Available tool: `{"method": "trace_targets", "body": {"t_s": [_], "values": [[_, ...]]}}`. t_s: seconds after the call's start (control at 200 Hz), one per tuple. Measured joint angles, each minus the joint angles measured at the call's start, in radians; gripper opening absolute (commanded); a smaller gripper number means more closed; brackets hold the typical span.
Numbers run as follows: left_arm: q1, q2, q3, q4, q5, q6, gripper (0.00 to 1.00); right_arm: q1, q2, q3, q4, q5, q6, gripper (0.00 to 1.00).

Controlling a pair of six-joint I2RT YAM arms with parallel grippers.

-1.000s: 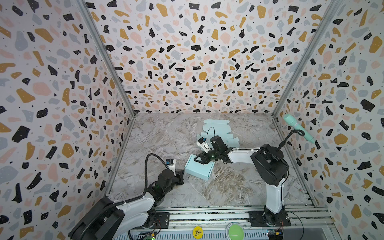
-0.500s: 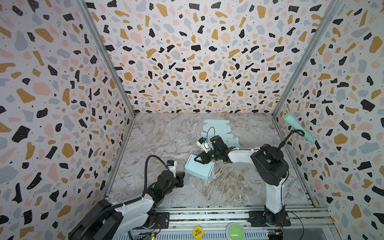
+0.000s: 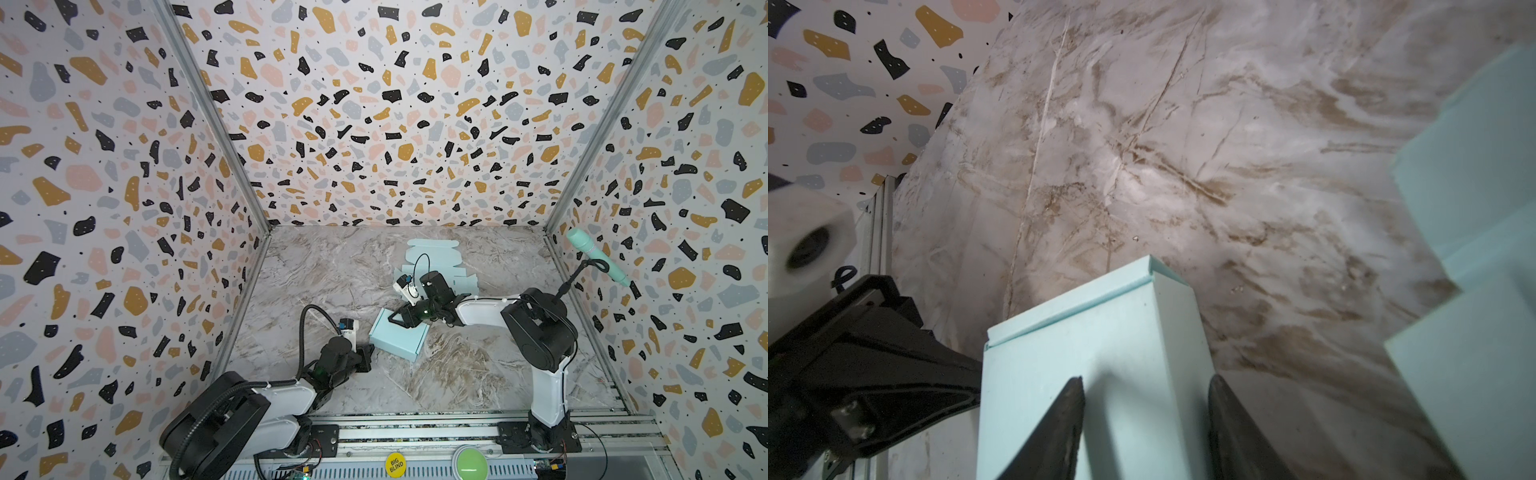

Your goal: Fold the paper box

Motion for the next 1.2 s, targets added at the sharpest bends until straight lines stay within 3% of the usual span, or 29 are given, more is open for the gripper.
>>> {"method": "trace_targets", "body": {"t_s": [0.416,0.936,1.201], "values": [[0.000,0.148,0.083,0.003,-0.021,0.002,0.00,-0.008,0.036,0.035,0.009,-0.037,-0.022,0.48],[-0.002,0.168,0.105,-0.004,-0.024,0.003,0.00,-0.004,0.080,0.085,0.028,-0.039,-0.041,0.48],[-0.183,0.057,0.122,-0.156,-0.179,0.019,0.00,0.003,0.021,-0.011,0.067,-0.039,0.009,0.57]]}}
